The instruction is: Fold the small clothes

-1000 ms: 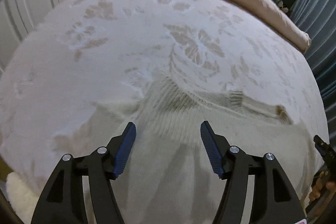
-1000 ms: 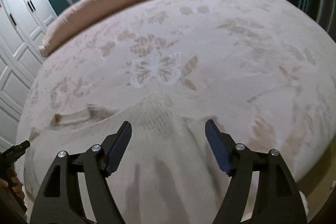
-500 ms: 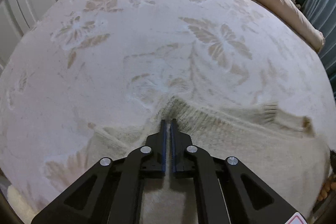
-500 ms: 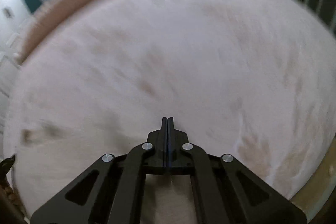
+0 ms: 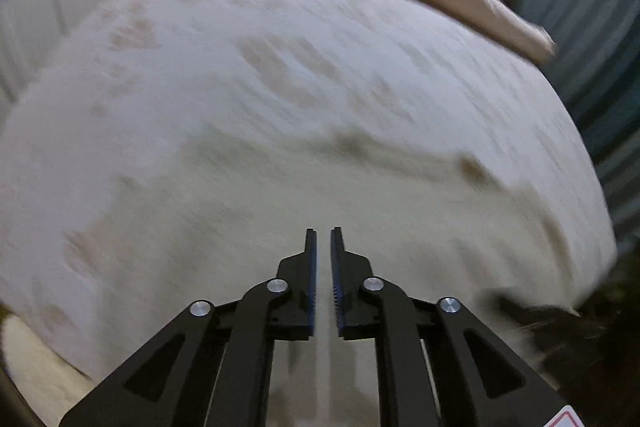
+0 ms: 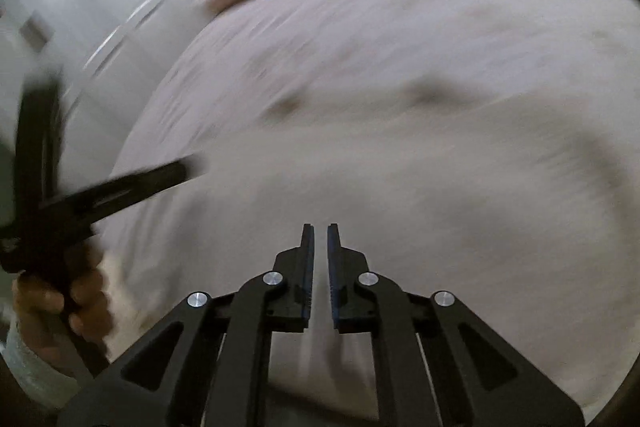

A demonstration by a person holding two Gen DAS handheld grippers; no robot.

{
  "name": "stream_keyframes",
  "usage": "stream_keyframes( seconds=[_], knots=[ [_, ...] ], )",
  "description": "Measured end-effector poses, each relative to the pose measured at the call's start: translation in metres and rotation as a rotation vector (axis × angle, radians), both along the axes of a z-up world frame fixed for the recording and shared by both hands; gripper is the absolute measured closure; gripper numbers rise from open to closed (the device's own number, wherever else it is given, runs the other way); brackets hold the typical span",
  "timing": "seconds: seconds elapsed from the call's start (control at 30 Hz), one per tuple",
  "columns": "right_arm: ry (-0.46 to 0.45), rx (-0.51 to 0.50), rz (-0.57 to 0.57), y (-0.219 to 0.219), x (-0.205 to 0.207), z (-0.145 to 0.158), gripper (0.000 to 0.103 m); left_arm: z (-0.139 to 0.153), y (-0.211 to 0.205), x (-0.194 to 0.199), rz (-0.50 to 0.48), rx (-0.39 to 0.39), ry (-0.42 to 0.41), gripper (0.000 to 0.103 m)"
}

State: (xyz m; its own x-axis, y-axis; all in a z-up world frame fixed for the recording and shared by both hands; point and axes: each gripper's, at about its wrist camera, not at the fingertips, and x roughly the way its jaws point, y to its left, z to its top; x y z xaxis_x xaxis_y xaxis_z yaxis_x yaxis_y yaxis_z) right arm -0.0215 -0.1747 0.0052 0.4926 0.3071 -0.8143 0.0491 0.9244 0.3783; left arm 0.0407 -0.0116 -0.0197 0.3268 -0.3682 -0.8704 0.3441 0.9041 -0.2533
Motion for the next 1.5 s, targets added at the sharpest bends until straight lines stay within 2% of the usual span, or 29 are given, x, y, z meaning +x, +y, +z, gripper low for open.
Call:
stream_keyframes(
  seconds=[0.07, 0.13, 0.23, 0.3, 0.37, 0.4, 0.47, 0.53, 0.57, 0.6, 0.67, 0.73, 0.8, 0.83, 0.93, 1.03, 1.1, 1.17, 1.23, 1.3, 1.4, 1.5],
  knots=[
    [0.020, -0.043, 0.043, 0.021, -0.003, -0.013, 0.097, -0.019, -0.006, -0.014, -0.032, 0.072, 0.018, 0.088],
    [0.023, -0.041, 0.017, 0.004, -0.010, -0.017, 0.100, -0.025, 0.004, -0.019, -0.031, 0.077, 0.007, 0.089],
    [0.054, -0.015, -0.171, -0.065, -0.035, -0.016, 0.102, -0.024, 0.036, -0.016, 0.020, 0.060, 0.030, 0.089],
    [0.074, -0.044, -0.301, -0.117, -0.060, -0.015, 0.103, -0.026, 0.053, -0.015, 0.039, 0.061, 0.045, 0.089],
    [0.101, -0.110, -0.397, -0.148, -0.080, -0.012, 0.103, -0.027, 0.064, -0.018, 0.056, 0.063, 0.053, 0.089],
    [0.104, -0.080, -0.436, -0.161, -0.089, -0.010, 0.102, -0.028, 0.066, -0.020, 0.057, 0.067, 0.052, 0.089],
    [0.100, -0.131, -0.489, -0.167, -0.095, 0.003, 0.099, -0.028, 0.062, -0.026, 0.063, 0.084, 0.040, 0.089],
    [0.055, -0.133, -0.488, -0.166, -0.089, 0.015, 0.097, -0.028, 0.056, -0.029, 0.066, 0.118, 0.020, 0.089],
    [0.038, -0.133, -0.485, -0.164, -0.084, 0.018, 0.093, -0.028, 0.053, -0.029, 0.065, 0.133, 0.014, 0.088],
    [0.014, -0.151, -0.481, -0.164, -0.075, 0.021, 0.080, -0.028, 0.050, -0.029, 0.066, 0.147, 0.012, 0.087],
    [-0.014, -0.229, -0.480, -0.161, -0.055, 0.021, 0.059, -0.028, 0.046, -0.028, 0.059, 0.168, 0.010, 0.086],
    [0.009, -0.271, -0.466, -0.173, -0.047, 0.010, 0.060, -0.028, 0.046, -0.027, 0.064, 0.170, 0.017, 0.086],
    [0.047, -0.293, -0.456, -0.184, -0.033, -0.008, 0.074, -0.028, 0.049, -0.026, 0.075, 0.155, 0.030, 0.085],
    [0.062, -0.301, -0.469, -0.193, -0.030, -0.015, 0.075, -0.028, 0.049, -0.025, 0.078, 0.150, 0.034, 0.085],
    [0.060, -0.235, -0.534, -0.215, -0.034, -0.012, 0.075, -0.029, 0.049, -0.025, 0.081, 0.146, 0.037, 0.085],
    [0.025, -0.274, -0.538, -0.197, -0.035, 0.012, 0.072, -0.030, 0.047, -0.025, 0.085, 0.153, 0.037, 0.085],
    [-0.010, -0.308, -0.458, -0.169, -0.037, 0.024, 0.073, -0.030, 0.046, -0.024, 0.087, 0.156, 0.038, 0.085],
    [0.007, -0.377, -0.395, -0.149, -0.037, 0.018, 0.073, -0.031, 0.047, -0.024, 0.090, 0.156, 0.039, 0.085],
    [0.080, -0.416, -0.350, -0.142, -0.031, -0.010, 0.073, -0.031, 0.046, -0.024, 0.089, 0.160, 0.033, 0.085],
    [0.074, -0.389, -0.371, -0.145, -0.032, -0.020, 0.072, -0.031, 0.045, -0.025, 0.082, 0.169, 0.025, 0.085],
    [0.063, -0.319, -0.403, -0.148, -0.028, 0.002, 0.070, -0.030, 0.046, -0.026, 0.079, 0.175, 0.022, 0.085],
    [0.023, -0.240, -0.355, -0.129, -0.026, 0.025, 0.070, -0.031, 0.045, -0.027, 0.084, 0.175, 0.016, 0.084]
  ],
)
